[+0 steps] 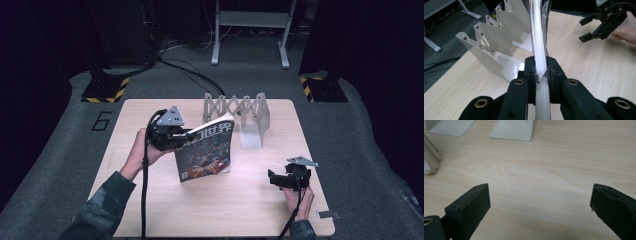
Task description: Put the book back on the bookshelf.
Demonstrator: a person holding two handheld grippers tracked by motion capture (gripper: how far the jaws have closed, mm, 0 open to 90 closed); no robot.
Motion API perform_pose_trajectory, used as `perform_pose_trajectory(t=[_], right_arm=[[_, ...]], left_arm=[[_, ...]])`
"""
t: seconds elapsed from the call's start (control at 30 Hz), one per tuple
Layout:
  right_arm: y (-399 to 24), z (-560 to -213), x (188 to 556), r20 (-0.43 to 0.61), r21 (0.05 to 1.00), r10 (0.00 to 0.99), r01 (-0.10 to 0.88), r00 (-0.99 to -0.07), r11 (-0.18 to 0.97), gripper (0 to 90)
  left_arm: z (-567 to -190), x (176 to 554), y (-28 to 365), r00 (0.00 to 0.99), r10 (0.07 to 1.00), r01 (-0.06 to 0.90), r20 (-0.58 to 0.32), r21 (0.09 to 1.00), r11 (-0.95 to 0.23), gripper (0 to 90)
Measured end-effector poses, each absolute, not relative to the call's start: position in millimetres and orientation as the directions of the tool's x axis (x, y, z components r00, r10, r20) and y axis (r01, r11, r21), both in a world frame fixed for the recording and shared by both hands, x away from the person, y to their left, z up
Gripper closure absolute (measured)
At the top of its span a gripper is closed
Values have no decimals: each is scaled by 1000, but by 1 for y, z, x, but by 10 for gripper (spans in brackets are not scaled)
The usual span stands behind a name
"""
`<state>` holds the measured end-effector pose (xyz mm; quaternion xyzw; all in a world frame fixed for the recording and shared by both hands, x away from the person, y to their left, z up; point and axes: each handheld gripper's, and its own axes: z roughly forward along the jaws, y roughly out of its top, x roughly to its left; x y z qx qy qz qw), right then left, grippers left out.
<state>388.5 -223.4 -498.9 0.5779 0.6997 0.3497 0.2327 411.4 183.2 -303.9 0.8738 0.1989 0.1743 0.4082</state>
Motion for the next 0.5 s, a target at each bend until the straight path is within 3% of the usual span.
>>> perform_pose_trajectory(t=[0.5], right_arm=[[-236, -528, 398, 21, 724, 986, 683, -164, 98, 34]], left_arm=[[-301, 411, 183, 861, 489, 216, 141, 770, -600, 810]])
